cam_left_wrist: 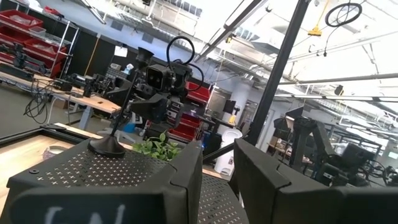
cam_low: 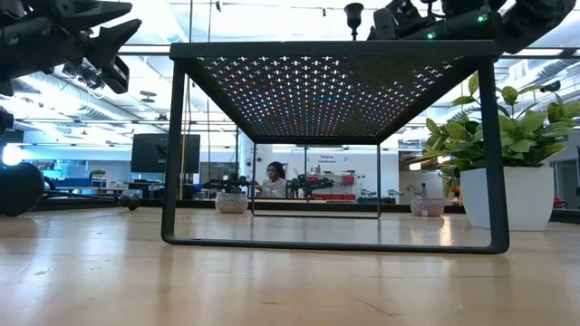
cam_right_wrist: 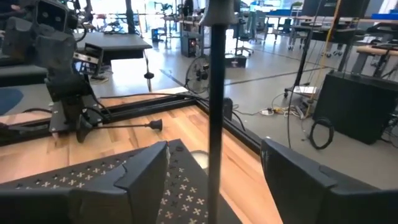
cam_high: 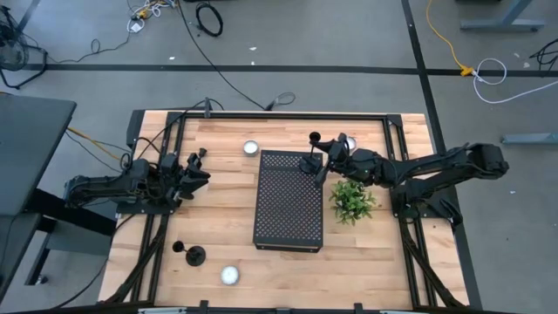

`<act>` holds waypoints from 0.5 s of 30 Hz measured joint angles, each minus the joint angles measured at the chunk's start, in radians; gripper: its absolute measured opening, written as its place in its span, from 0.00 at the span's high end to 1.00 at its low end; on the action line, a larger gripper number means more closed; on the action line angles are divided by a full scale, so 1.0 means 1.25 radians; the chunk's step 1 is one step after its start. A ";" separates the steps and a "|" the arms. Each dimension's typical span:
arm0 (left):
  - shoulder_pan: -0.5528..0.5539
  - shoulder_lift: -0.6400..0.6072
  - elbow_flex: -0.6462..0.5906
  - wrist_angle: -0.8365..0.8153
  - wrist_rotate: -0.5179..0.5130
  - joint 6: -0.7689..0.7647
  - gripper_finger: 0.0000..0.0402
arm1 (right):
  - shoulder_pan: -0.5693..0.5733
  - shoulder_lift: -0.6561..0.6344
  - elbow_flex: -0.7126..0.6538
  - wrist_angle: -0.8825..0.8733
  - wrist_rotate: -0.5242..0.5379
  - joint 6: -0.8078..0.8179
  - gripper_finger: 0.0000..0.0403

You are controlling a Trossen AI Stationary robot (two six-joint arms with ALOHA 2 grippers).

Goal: Pick & Place candle stick holders
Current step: Put the right white candle on the shelf

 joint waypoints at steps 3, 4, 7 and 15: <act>0.000 0.000 0.000 0.000 0.000 0.000 0.77 | 0.001 -0.014 0.000 -0.006 0.004 -0.006 0.36; 0.000 0.000 0.000 0.000 0.000 0.000 0.77 | 0.001 -0.020 0.000 -0.010 0.004 -0.007 0.36; 0.000 0.000 0.000 0.000 0.000 0.000 0.77 | 0.001 -0.040 0.000 -0.041 0.006 -0.007 0.36; 0.000 0.000 0.000 -0.002 0.000 0.000 0.77 | 0.001 -0.121 0.000 -0.189 0.069 0.024 0.36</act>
